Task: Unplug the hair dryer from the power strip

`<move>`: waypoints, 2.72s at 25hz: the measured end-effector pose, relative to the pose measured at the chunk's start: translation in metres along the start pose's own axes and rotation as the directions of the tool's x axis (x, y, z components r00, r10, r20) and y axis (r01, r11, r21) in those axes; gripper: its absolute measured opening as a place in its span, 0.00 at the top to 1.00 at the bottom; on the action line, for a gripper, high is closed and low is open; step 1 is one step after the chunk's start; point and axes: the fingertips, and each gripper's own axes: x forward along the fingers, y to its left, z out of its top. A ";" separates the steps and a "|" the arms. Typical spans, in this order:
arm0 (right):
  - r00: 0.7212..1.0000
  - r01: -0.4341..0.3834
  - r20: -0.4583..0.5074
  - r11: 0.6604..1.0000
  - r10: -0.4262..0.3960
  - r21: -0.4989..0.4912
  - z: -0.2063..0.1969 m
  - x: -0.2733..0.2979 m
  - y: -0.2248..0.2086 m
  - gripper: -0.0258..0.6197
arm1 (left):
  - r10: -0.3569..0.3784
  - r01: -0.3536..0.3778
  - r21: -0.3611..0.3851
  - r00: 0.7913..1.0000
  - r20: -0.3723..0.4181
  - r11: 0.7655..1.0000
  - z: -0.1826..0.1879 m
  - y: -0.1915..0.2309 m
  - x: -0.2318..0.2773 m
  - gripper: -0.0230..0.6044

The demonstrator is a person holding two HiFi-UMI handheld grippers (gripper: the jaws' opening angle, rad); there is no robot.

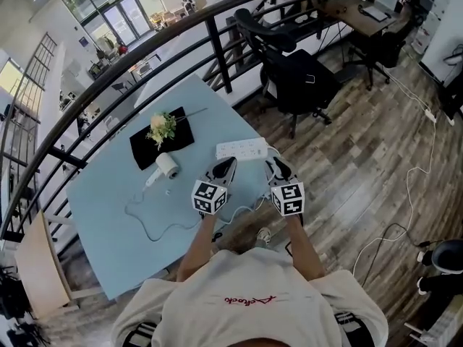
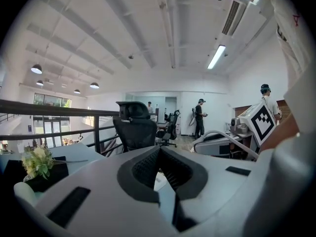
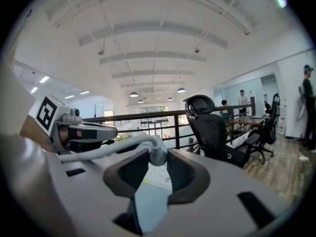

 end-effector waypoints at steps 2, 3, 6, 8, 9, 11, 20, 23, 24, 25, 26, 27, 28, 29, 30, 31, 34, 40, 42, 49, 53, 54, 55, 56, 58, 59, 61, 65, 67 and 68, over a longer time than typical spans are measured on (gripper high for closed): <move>1.000 0.004 0.003 1.000 -0.004 0.004 0.001 -0.002 0.002 0.77 | -0.002 0.002 0.002 1.000 0.011 1.000 0.005 0.000 -0.004 0.95; 1.000 0.004 0.005 1.000 -0.004 0.004 0.002 -0.002 0.004 0.77 | -0.002 0.002 0.004 1.000 0.015 1.000 0.007 0.001 -0.007 0.95; 1.000 0.002 0.013 1.000 -0.002 0.000 0.004 -0.005 0.015 0.77 | 0.004 -0.004 0.005 1.000 0.018 1.000 0.007 0.003 -0.021 0.95; 1.000 0.000 0.015 1.000 0.000 -0.005 0.003 -0.010 0.024 0.77 | 0.007 -0.007 0.001 1.000 0.016 1.000 0.002 0.002 -0.032 0.95; 1.000 -0.001 0.014 1.000 0.001 -0.007 0.002 -0.013 0.029 0.77 | 0.008 -0.008 -0.003 1.000 0.017 1.000 -0.001 0.001 -0.039 0.95; 1.000 -0.002 0.012 1.000 0.003 -0.011 -0.001 -0.019 0.040 0.77 | 0.009 -0.008 -0.013 1.000 0.021 1.000 -0.007 -0.003 -0.055 0.95; 1.000 0.007 0.010 0.999 -0.007 -0.041 -0.021 -0.077 0.105 0.77 | 0.008 -0.007 -0.034 0.999 0.054 0.999 -0.025 -0.030 -0.136 0.95; 1.000 0.012 0.011 0.999 -0.011 -0.053 -0.026 -0.102 0.126 0.77 | -0.004 0.006 -0.027 0.998 0.068 1.000 -0.024 -0.047 -0.161 0.95; 1.000 0.013 0.012 0.998 -0.012 -0.057 -0.027 -0.110 0.134 0.77 | -0.008 0.010 -0.025 0.997 0.072 1.000 -0.025 -0.052 -0.169 0.95; 1.000 0.013 0.012 0.998 -0.012 -0.061 -0.028 -0.117 0.141 0.77 | -0.010 0.012 -0.023 0.997 0.074 1.000 -0.025 -0.057 -0.178 0.95; 1.000 0.011 0.012 0.998 -0.010 -0.067 -0.030 -0.125 0.149 0.77 | -0.012 0.014 -0.024 0.997 0.076 1.000 -0.026 -0.061 -0.187 0.95; 1.000 0.009 0.013 0.997 -0.008 -0.074 -0.031 -0.133 0.157 0.77 | -0.014 0.016 -0.024 0.997 0.079 1.000 -0.028 -0.067 -0.196 0.95; 1.000 0.008 0.013 0.997 -0.007 -0.079 -0.034 -0.141 0.164 0.77 | -0.015 0.017 -0.023 0.997 0.082 1.000 -0.028 -0.072 -0.204 0.95; 1.000 0.008 0.014 0.997 -0.007 -0.082 -0.036 -0.150 0.170 0.77 | -0.018 0.019 -0.020 0.996 0.085 1.000 -0.029 -0.078 -0.212 0.95; 1.000 0.008 0.014 0.996 -0.007 -0.085 -0.038 -0.158 0.176 0.77 | -0.020 0.021 -0.016 0.996 0.088 1.000 -0.029 -0.084 -0.220 0.95; 1.000 0.007 0.015 0.996 -0.006 -0.087 -0.040 -0.166 0.182 0.77 | -0.020 0.022 -0.013 0.996 0.091 1.000 -0.029 -0.090 -0.228 0.95; 1.000 0.003 0.017 0.995 -0.002 -0.098 -0.045 -0.185 0.200 0.77 | -0.022 0.023 -0.009 0.995 0.102 1.000 -0.030 -0.102 -0.249 0.95; 1.000 0.000 0.023 0.994 0.003 -0.109 -0.051 -0.219 0.230 0.77 | -0.030 0.031 -0.004 0.994 0.108 1.000 -0.035 -0.127 -0.286 0.95; 1.000 0.000 0.025 0.994 0.003 -0.111 -0.051 -0.229 0.238 0.77 | -0.031 0.031 -0.006 0.994 0.106 0.999 -0.038 -0.134 -0.297 0.95; 1.000 -0.001 0.017 0.993 0.003 -0.116 -0.061 -0.263 0.261 0.77 | -0.025 0.029 -0.030 0.994 0.106 0.999 -0.051 -0.157 -0.328 0.95; 1.000 -0.007 0.008 0.992 0.008 -0.123 -0.065 -0.275 0.268 0.77 | -0.025 0.029 -0.038 0.994 0.107 0.999 -0.055 -0.168 -0.337 0.95; 1.000 -0.010 0.006 0.992 0.011 -0.125 -0.066 -0.277 0.269 0.77 | -0.024 0.028 -0.041 0.994 0.105 0.999 -0.056 -0.170 -0.339 0.95; 1.000 -0.013 0.003 0.992 0.014 -0.127 -0.067 -0.279 0.271 0.77 | -0.022 0.027 -0.044 0.994 0.104 0.999 -0.057 -0.172 -0.340 0.95; 1.000 -0.016 0.002 0.991 0.016 -0.129 -0.068 -0.281 0.271 0.77 | -0.020 0.025 -0.046 0.995 0.103 0.999 -0.058 -0.173 -0.341 0.95; 1.000 -0.017 0.003 0.991 0.018 -0.133 -0.068 -0.283 0.271 0.77 | -0.017 0.022 -0.045 0.994 0.104 0.999 -0.058 -0.176 -0.342 0.95; 1.000 -0.016 0.006 0.991 0.017 -0.134 -0.068 -0.284 0.270 0.77 | -0.017 0.022 -0.043 0.994 0.107 0.999 -0.057 -0.177 -0.342 0.95; 1.000 -0.013 0.011 0.991 0.014 -0.135 -0.065 -0.284 0.269 0.77 | -0.016 0.020 -0.039 0.993 0.113 0.999 -0.054 -0.179 -0.342 0.95; 1.000 -0.012 0.023 0.991 0.015 -0.135 -0.060 -0.286 0.266 0.77 | -0.022 0.025 -0.028 0.994 0.110 0.999 -0.050 -0.184 -0.338 0.95; 1.000 -0.010 0.023 0.991 0.014 -0.133 -0.061 -0.287 0.264 0.77 | -0.029 0.032 -0.023 0.994 0.107 0.999 -0.051 -0.188 -0.335 0.95; 1.000 -0.009 0.023 0.991 0.012 -0.131 -0.062 -0.288 0.263 0.77 | -0.033 0.035 -0.021 0.994 0.105 0.999 -0.051 -0.191 -0.334 0.95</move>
